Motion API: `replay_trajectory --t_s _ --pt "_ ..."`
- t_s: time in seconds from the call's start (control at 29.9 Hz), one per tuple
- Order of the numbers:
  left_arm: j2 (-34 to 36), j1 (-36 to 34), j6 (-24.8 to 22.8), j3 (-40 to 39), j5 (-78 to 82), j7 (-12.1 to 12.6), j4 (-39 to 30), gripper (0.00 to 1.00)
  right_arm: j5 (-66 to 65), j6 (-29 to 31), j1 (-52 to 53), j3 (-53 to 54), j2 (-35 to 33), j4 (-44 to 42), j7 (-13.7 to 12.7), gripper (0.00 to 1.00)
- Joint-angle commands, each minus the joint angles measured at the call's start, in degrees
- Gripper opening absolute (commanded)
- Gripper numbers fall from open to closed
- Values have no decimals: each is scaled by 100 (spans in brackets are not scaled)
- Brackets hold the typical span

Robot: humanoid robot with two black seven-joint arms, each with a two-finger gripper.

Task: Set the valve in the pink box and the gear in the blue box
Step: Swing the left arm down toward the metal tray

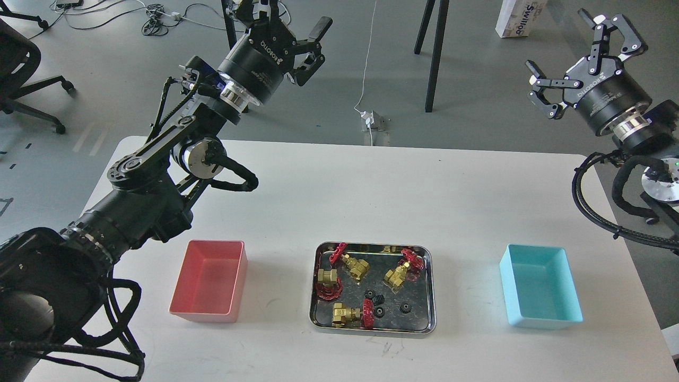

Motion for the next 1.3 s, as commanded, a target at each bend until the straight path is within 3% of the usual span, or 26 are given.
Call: replay_trajectory --t_s 0.0,0.27,0.33,0.5,0.63,0.7,0.77,0.97,1.1,1.17,1.27 --pt "10 298 0 -6 1 1 -2 100 -32 0 -33 45 99 20 -17 99" --pt "291 351 0 -173 -552 1 384 100 240 0 -7 1107 362 73 -8 99" --pt "291 421 0 -199 -675 1 210 100 381 -66 10 1389 415 73 10 99" --pt "414 1000 0 -1015 -667 1 -1176 100 934 -1137 274 1592 442 56 1 99" --pt "1036 1116 0 -843 -55 1 -2442 100 997 -1279 274 1505 354 38 -17 99" --pt "1738 950 0 -116 447 1 -3049 100 980 -1323 248 1478 302 12 -43 99" --pt "2407 459 557 1008 790 1 -3481 100 971 -1332 239 1469 126 12 -52 99" --pt "3349 -2034 1937 5146 1915 1 -4298 98 971 -1332 230 1469 -173 3 -52 99" --pt "3027 -4082 2115 7722 2461 1 -4633 95 971 -1332 125 1443 -156 -15 -52 99" --pt "2439 -4884 2246 8725 2645 1 -4704 95 971 -1332 64 1443 -130 -15 -52 99" --pt "1263 -5431 2737 9957 2883 1 -4643 95 971 -1341 -7 1452 -121 -41 -52 99"
